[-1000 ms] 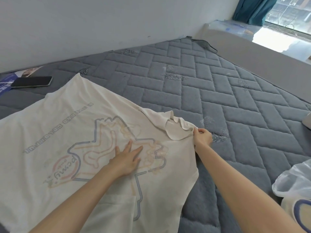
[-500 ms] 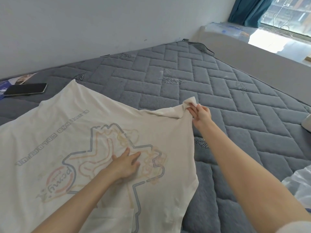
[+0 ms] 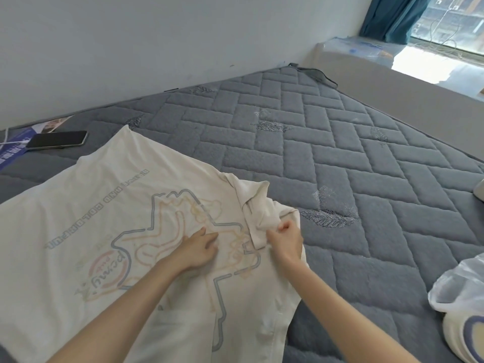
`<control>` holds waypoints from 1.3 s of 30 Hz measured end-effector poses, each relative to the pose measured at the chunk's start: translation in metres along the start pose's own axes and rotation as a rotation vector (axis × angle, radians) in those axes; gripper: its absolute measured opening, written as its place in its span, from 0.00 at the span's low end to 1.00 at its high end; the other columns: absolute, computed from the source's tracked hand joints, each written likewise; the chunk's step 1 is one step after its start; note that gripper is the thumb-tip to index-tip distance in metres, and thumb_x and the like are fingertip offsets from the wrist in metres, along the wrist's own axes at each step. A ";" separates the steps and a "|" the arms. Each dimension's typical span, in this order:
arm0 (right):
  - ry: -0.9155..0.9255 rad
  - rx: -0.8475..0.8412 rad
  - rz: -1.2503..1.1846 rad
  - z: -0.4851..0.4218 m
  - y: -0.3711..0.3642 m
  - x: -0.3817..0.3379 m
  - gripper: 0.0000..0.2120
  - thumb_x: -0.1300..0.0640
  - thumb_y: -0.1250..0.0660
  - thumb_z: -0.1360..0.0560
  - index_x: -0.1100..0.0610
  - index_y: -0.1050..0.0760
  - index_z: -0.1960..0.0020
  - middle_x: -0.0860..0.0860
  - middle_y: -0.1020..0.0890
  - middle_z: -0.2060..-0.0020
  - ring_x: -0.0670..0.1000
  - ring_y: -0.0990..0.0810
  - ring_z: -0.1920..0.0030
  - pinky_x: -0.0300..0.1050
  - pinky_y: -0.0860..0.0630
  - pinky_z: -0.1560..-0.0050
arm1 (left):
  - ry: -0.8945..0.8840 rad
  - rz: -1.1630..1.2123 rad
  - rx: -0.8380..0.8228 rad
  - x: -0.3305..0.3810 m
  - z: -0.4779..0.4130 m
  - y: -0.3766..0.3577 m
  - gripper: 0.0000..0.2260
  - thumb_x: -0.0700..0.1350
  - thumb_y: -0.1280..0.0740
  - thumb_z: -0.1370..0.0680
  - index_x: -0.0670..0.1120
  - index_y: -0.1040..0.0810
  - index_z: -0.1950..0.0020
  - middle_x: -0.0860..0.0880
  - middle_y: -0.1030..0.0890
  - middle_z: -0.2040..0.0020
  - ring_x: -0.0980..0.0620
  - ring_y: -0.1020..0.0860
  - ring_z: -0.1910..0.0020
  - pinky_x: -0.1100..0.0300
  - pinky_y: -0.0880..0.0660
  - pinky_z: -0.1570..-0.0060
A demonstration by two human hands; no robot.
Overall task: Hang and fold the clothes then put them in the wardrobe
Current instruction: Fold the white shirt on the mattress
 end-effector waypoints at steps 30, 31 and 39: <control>0.701 -0.404 0.493 -0.056 -0.118 -0.161 0.23 0.60 0.36 0.27 0.46 0.32 0.34 0.51 0.28 0.39 0.56 0.36 0.38 0.44 0.40 0.43 | 0.079 0.474 0.041 -0.043 0.000 0.027 0.22 0.46 0.42 0.19 0.50 0.39 0.25 0.50 0.33 0.27 0.50 0.33 0.30 0.57 0.32 0.37; 0.698 -0.326 0.426 -0.052 -0.107 -0.158 0.23 0.62 0.36 0.28 0.49 0.32 0.35 0.50 0.27 0.40 0.54 0.36 0.39 0.43 0.39 0.45 | 0.120 0.481 0.106 -0.048 0.000 0.032 0.20 0.47 0.42 0.19 0.49 0.35 0.27 0.48 0.31 0.29 0.48 0.31 0.32 0.56 0.30 0.39; 0.924 -0.444 0.657 0.017 -0.095 -0.087 0.19 0.64 0.41 0.28 0.52 0.23 0.41 0.44 0.25 0.39 0.50 0.25 0.42 0.48 0.26 0.50 | -0.113 0.280 0.529 -0.003 -0.019 0.091 0.16 0.41 0.43 0.21 0.53 0.29 0.35 0.47 0.31 0.35 0.47 0.30 0.36 0.55 0.32 0.41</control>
Point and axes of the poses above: each hand's wrist, its own z-axis away from the middle knuckle, its own y-axis out of the back of the hand, x = y × z, the point moved 9 cm from there along -z, towards the middle knuckle
